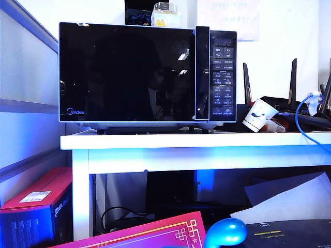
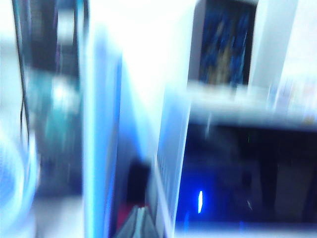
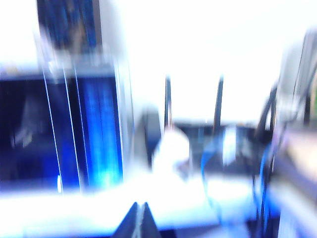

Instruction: Open the microwave door, place the box of snacks from the top of the microwave inside, then close the microwave door.

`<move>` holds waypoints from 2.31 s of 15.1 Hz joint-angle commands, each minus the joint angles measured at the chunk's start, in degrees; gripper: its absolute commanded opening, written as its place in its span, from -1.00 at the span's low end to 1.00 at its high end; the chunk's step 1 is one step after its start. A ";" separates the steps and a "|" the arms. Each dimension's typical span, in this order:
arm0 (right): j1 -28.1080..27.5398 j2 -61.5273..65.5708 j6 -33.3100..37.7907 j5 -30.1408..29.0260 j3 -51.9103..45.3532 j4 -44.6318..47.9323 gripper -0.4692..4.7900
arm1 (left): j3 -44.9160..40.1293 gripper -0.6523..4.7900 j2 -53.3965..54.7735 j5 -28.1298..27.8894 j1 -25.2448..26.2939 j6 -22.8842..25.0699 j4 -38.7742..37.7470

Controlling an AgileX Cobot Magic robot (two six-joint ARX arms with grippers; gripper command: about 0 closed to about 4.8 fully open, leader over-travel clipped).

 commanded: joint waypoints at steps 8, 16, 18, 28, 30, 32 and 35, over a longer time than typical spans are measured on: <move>0.50 37.18 0.35 -0.83 42.05 -0.13 -0.83 | 83.71 -0.78 53.62 34.88 0.09 1.51 -40.70; 12.90 54.55 -0.24 -4.94 50.56 -1.46 -0.83 | 89.99 -0.78 57.35 35.91 0.07 4.35 -45.90; 16.52 58.40 -0.15 -5.22 50.53 -1.09 -0.83 | 90.01 -0.78 57.33 28.39 0.07 4.22 -47.39; 21.35 73.81 0.68 6.49 50.49 14.08 -0.09 | 89.92 -0.78 60.04 22.53 -1.57 4.31 -52.39; 21.38 77.33 3.13 6.95 50.49 15.45 0.40 | 89.92 -0.78 60.13 22.49 -2.69 4.31 -52.09; 21.53 80.30 4.59 9.90 50.47 16.17 0.40 | 89.92 -0.78 60.13 22.49 -2.89 4.48 -50.95; 21.53 84.54 4.52 11.89 50.45 19.63 0.40 | 89.92 -0.78 60.13 22.56 -2.91 4.46 -47.47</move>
